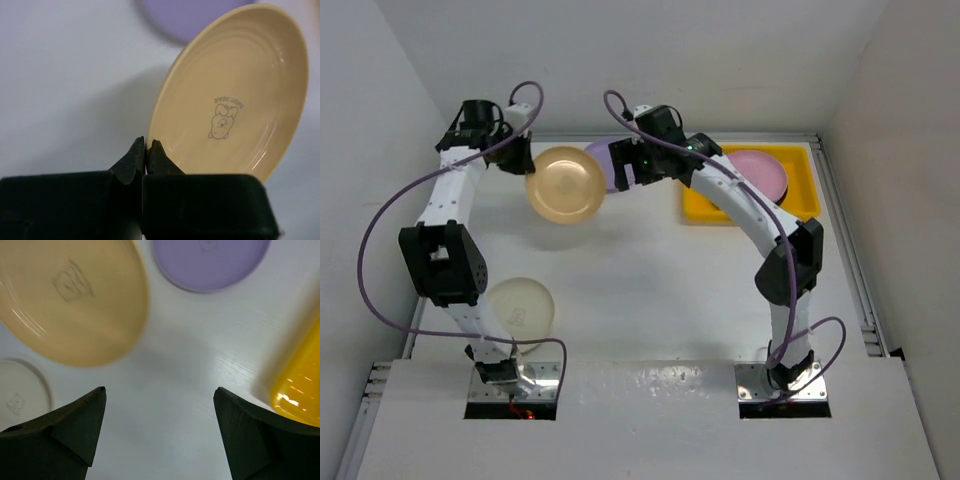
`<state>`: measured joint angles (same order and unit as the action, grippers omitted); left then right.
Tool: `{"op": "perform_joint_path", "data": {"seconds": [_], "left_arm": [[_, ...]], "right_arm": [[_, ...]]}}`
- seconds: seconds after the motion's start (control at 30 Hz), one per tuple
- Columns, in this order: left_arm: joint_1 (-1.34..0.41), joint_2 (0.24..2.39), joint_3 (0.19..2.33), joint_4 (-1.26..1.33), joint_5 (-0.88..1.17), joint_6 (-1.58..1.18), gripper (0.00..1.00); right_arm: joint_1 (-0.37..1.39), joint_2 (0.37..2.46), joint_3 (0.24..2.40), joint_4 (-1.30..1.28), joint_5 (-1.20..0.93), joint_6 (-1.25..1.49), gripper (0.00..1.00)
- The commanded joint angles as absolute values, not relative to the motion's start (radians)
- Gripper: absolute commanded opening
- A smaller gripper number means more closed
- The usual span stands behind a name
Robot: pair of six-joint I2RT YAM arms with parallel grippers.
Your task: Place the plates into the plastic bin on the countertop
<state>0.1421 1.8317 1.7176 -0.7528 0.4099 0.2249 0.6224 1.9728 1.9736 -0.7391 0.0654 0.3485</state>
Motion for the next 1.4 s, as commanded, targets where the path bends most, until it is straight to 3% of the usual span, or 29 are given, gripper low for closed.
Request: {"op": "perform_joint_path", "data": {"seconds": [0.0,0.13,0.33,0.5,0.6,0.7,0.77,0.8,0.9,0.93,0.97,1.07,1.37], "left_arm": [[0.051,1.796,1.764,-0.850,0.509,0.238,0.00],[-0.026,1.807,1.818,-0.870,0.545,0.218,0.00],[-0.066,1.825,1.919,-0.911,0.656,0.209,0.00],[-0.078,1.836,1.928,-0.911,0.680,0.209,0.00],[-0.087,1.845,1.919,-0.911,0.680,0.209,0.00],[-0.087,1.845,1.908,-0.911,0.705,0.209,0.00],[-0.087,1.855,1.908,-0.911,0.706,0.209,0.00],[-0.087,1.855,1.908,-0.911,0.706,0.209,0.00],[-0.087,1.873,1.899,-0.900,0.706,0.199,0.00],[-0.087,1.873,1.899,-0.900,0.706,0.199,0.35],[-0.087,1.882,1.899,-0.900,0.706,0.199,0.57],[-0.078,1.894,1.919,-0.891,0.654,0.190,1.00],[0.051,1.879,1.899,-0.881,0.506,0.190,1.00]], "right_arm": [[0.623,2.014,2.008,-0.675,0.041,0.420,0.86],[0.606,1.925,1.806,-0.476,0.092,0.479,0.70],[0.568,1.901,1.732,-0.451,0.155,0.508,0.52],[0.535,1.939,1.701,-0.411,0.008,0.511,0.50],[0.528,1.954,1.694,-0.379,-0.095,0.518,0.42],[0.516,1.959,1.671,-0.306,-0.210,0.551,0.26],[0.506,1.953,1.654,-0.290,-0.225,0.575,0.05],[0.502,1.945,1.648,-0.282,-0.219,0.581,0.00],[0.474,1.910,1.615,-0.259,-0.206,0.612,0.00],[0.456,1.901,1.609,-0.261,-0.180,0.635,0.00],[0.445,1.888,1.606,-0.265,-0.170,0.646,0.00],[0.359,1.846,1.591,-0.311,-0.149,0.701,0.00],[-0.078,1.746,1.433,-0.520,-0.017,0.825,0.00]]}}
